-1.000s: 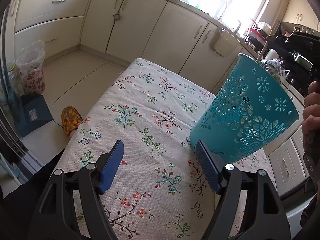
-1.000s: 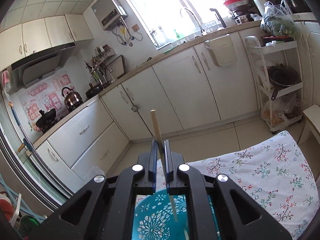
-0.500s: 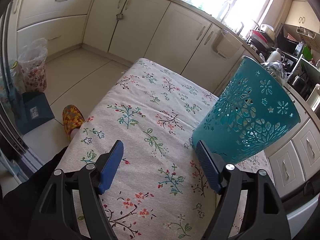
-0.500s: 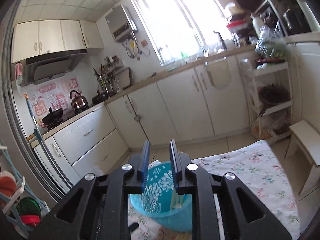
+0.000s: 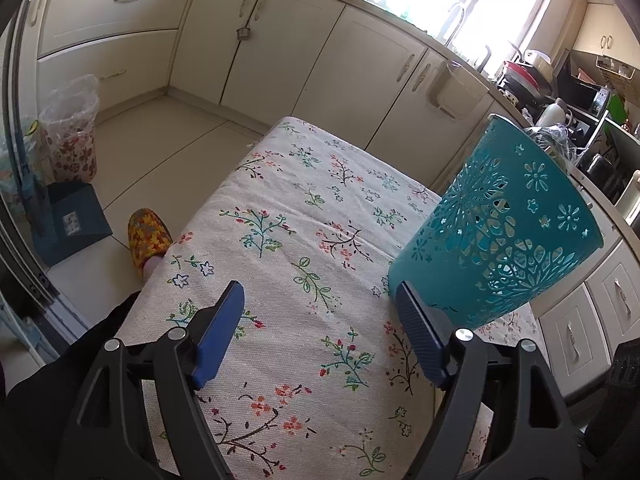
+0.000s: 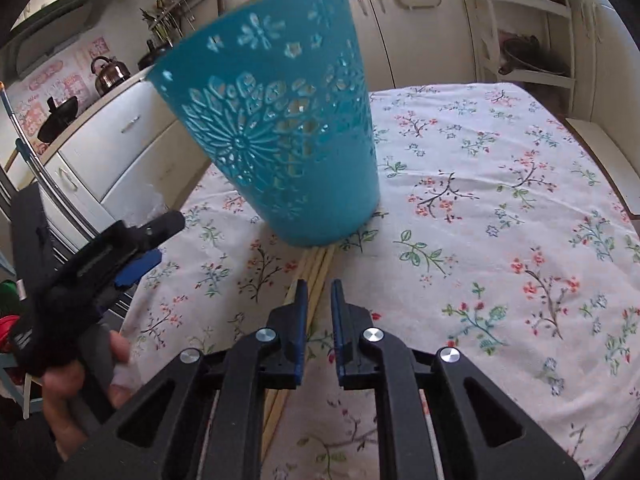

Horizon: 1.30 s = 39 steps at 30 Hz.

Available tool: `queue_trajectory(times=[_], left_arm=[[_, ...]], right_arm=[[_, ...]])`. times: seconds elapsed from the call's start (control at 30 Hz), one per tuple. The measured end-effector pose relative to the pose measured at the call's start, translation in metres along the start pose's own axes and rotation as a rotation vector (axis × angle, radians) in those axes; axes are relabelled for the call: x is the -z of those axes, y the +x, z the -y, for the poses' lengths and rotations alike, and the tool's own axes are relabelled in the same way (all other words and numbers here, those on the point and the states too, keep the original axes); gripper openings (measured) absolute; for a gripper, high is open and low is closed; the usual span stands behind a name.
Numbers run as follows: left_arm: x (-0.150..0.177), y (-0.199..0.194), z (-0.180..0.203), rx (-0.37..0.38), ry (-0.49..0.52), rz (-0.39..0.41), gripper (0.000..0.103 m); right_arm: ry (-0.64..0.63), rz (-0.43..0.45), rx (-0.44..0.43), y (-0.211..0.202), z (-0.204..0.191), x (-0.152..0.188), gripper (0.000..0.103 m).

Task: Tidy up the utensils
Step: 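Lower the left gripper to the bundle and close on a stick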

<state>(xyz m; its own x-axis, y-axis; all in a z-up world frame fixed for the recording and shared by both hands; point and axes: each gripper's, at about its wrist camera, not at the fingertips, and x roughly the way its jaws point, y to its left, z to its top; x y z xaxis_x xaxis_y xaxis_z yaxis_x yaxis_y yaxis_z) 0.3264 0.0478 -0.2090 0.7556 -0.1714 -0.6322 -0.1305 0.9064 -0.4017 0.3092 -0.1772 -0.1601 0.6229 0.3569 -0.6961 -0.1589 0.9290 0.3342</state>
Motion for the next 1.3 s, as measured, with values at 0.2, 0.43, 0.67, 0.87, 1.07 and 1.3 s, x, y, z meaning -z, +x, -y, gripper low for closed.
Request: queue_trajectory(times=[0.2,0.43,0.67,0.87,1.07,1.3], left_arm=[[0.0,0.001,-0.002,0.004,-0.001,0.002,0.075],[0.0,0.001,-0.001,0.006,0.001,0.001,0.075],[0.002,0.002,0.008,0.006,0.041,-0.002,0.076],[0.019,-0.001,0.06,0.058,0.26,-0.097,0.076],[0.039,0.013,0.094,-0.01,0.4,-0.175,0.076],[0.049,0.029,0.1,-0.104,0.454,-0.255,0.076]], right_arm=[[-0.021,-0.042,0.046,0.024,-0.006,0.003,0.012],[-0.131,-0.053,0.093,0.03,-0.014,0.005,0.012],[-0.293,-0.1,0.118,0.008,-0.006,0.019,0.01],[-0.155,-0.062,0.079,-0.016,0.039,0.027,0.009],[-0.095,-0.028,0.027,-0.016,0.047,0.031,0.009],[-0.052,-0.02,-0.015,-0.015,0.063,0.026,0.009]])
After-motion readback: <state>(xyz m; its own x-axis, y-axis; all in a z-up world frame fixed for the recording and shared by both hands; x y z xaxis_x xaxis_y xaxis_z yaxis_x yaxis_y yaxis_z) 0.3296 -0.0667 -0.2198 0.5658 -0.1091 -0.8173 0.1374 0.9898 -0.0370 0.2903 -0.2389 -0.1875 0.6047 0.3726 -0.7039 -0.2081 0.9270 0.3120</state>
